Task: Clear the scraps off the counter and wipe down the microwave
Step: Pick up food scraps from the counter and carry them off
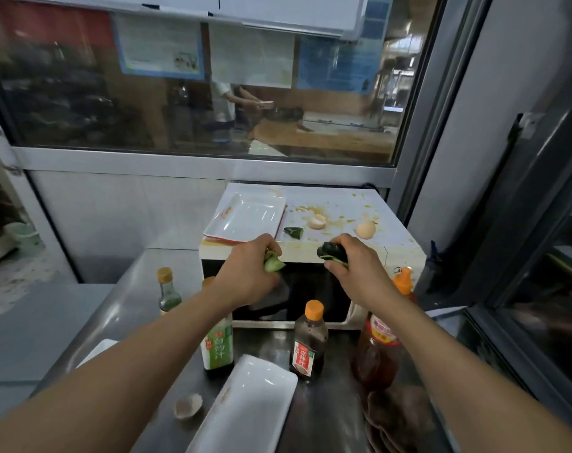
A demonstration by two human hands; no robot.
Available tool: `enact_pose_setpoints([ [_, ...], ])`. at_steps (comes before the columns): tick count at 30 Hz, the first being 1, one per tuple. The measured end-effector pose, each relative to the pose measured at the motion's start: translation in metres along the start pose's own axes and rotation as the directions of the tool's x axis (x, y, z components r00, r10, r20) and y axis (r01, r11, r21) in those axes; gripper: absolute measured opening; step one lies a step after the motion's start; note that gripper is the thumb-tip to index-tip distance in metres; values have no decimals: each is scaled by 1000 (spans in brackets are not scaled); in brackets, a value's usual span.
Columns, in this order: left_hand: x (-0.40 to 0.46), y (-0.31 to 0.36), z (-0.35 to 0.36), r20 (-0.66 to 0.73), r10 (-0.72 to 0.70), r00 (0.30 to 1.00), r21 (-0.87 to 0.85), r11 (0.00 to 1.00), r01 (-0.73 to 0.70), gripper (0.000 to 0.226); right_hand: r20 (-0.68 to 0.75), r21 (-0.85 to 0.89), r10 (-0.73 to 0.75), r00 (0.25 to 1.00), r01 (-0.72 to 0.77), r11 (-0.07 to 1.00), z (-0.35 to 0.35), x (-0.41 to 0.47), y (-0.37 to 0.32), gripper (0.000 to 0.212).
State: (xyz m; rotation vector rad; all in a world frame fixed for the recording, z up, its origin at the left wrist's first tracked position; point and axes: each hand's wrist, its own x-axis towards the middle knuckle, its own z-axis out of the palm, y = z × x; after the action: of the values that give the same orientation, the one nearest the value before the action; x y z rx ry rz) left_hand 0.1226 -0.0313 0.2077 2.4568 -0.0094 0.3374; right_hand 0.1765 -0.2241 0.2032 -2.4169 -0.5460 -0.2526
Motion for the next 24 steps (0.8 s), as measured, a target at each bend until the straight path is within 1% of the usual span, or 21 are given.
enact_pose_setpoints([
  [5,38,-22,-15,6,34,999,-36,999,-34,31,-32,-22,22,999,-22,1000,15,38,-9,30],
  [13,89,-52,-30,74,111,991,-32,994,-109,33,-65,-48,93,994,-96,994,44,88,-17,26],
  [19,107,-62,-28,95,160,983,-53,986,-155,32,-72,-100,109,991,-116,988,59,108,-14,26],
  [24,111,-67,-21,93,180,979,-66,982,-174,32,-39,-130,114,993,-118,984,68,112,-11,25],
])
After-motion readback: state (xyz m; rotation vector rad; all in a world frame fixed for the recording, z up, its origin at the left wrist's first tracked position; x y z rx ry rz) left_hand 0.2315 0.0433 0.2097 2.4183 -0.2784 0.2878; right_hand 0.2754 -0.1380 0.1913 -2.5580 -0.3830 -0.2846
